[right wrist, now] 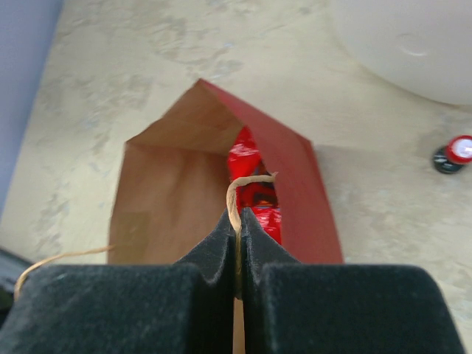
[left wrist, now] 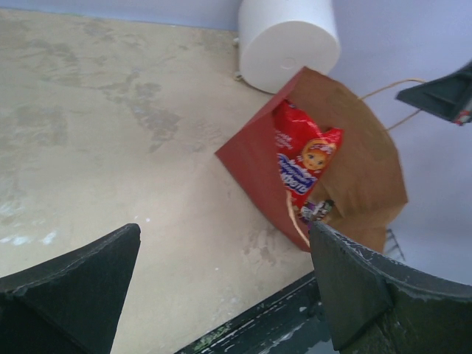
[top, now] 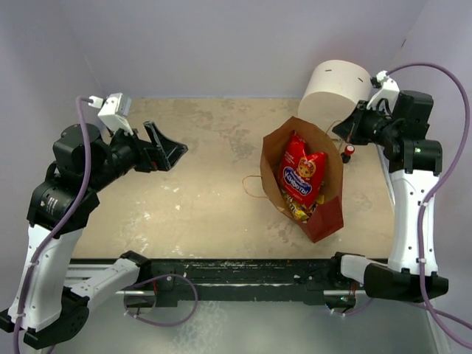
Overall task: Take the snacks out of the paper bag
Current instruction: Adjust the paper bag at the center of the board, then take out the snack from the paper bag.
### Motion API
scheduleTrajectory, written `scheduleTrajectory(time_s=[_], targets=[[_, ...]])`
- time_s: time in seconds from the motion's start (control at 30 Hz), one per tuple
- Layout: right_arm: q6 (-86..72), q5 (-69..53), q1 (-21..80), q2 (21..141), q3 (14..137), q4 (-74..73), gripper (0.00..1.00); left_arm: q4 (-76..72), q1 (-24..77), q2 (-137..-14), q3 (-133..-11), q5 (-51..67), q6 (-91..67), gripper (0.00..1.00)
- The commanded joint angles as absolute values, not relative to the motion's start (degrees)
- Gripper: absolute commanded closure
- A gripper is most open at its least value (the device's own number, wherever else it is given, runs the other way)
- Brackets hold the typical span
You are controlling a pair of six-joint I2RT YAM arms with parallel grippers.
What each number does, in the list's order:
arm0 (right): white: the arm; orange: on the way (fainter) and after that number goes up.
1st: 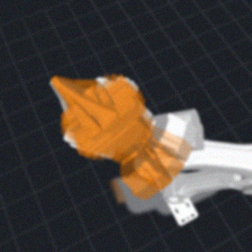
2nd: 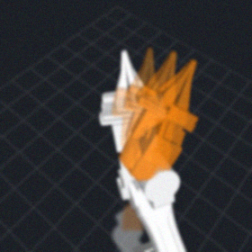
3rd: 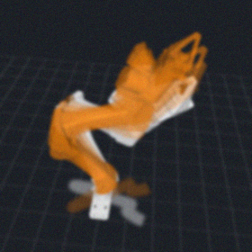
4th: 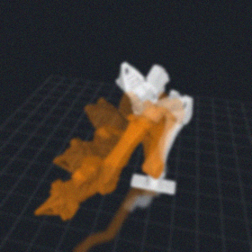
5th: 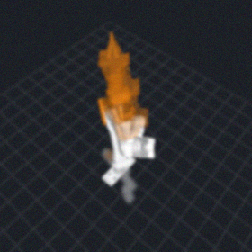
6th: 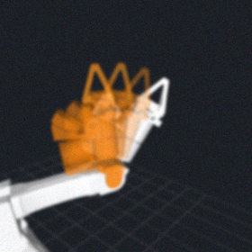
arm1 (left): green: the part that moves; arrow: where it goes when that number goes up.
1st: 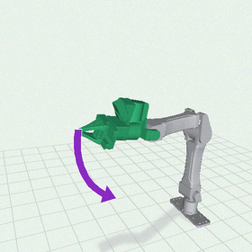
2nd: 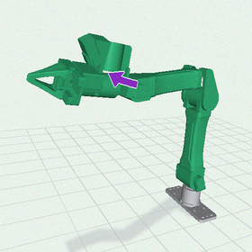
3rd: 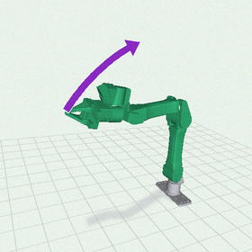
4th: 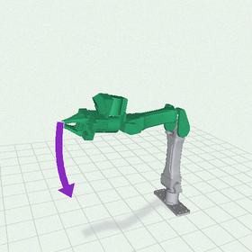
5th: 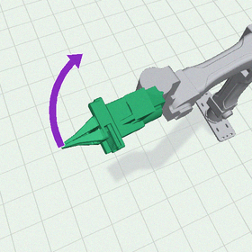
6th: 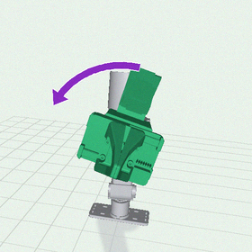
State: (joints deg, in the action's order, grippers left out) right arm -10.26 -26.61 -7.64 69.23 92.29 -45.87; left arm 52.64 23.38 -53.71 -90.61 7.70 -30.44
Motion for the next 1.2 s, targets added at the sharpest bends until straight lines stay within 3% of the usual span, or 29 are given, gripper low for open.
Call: scheduleTrajectory(time_s=[0.0,0.23,0.33,0.4,0.5,0.7,0.83,1.0,1.17], targets=[[-14.23,-37.82,-4.78,66.27,90.99,-40.82,1.00,41.91,23.12,-54.65,-90.27,19.17,-32.90,0.01],[-20.22,-38.06,2.40,64.04,88.71,-36.53,1.00,26.58,23.60,-62.84,-86.99,35.58,-43.26,0.01],[-22.11,-37.60,3.22,63.57,88.42,-35.79,1.00,22.54,26.77,-66.61,-87.66,35.88,-44.76,0.00],[-22.51,-37.80,3.59,63.55,88.54,-35.77,1.00,22.69,30.31,-69.26,-89.38,32.96,-42.66,0.00],[-22.30,-37.82,4.04,63.80,89.23,-36.64,1.00,24.24,38.13,-73.92,-92.09,26.77,-37.93,0.09],[-22.03,-37.23,4.13,63.57,89.37,-37.97,1.00,30.14,55.39,-82.30,-95.54,2.91,-26.47,0.17],[-22.68,-36.68,4.09,63.15,88.92,-38.29,1.00,32.44,57.85,-87.26,-97.59,-4.73,-24.36,0.19],[-22.53,-35.76,4.13,63.73,90.13,-39.97,1.00,34.00,60.64,-90.27,-97.62,-13.03,-23.60,0.12],[-21.77,-35.43,4.13,64.95,91.23,-41.23,1.00,33.48,61.17,-88.20,-91.77,-14.07,-24.14,0.09]])
